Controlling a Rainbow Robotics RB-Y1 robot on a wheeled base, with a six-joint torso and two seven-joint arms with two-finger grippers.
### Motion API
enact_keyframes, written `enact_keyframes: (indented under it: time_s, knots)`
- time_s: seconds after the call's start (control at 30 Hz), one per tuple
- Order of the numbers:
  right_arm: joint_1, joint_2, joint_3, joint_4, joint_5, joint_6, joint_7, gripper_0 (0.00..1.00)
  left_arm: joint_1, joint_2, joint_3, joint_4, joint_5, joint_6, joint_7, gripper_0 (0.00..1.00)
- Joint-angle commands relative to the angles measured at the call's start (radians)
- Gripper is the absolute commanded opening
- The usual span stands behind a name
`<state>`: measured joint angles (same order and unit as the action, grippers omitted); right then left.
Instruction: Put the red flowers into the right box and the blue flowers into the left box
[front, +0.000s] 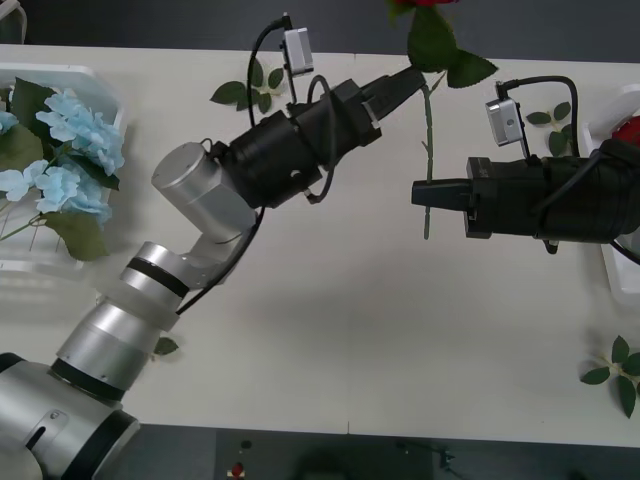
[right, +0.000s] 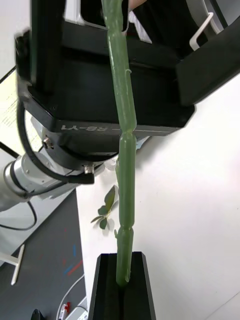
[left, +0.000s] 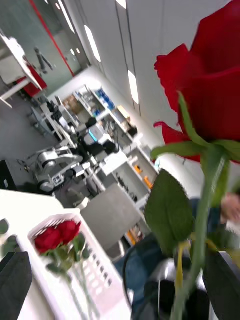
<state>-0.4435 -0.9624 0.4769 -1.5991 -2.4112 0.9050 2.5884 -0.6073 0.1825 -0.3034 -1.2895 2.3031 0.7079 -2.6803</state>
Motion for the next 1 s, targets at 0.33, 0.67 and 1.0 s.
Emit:
enact_keyframes:
  time_s: [0.33,0.67,1.0]
  knots:
    - [-0.086,-0.176,-0.014,-0.025,0.064,-0.161,-0.195,0.00,0.052,0.519,0.073,-0.016,-0.068,0.324,-0.025,1.00]
    - [-0.032,-0.555,-0.014,0.169,0.311,-0.265,-0.398,0.00,0.014,0.627,0.362,0.035,-0.478,0.539,0.022,1.00]
    - [0.151,-0.651,-0.014,0.433,0.423,-0.291,-0.498,0.00,0.008,0.824,0.106,-0.011,-0.197,0.509,0.011,1.00]
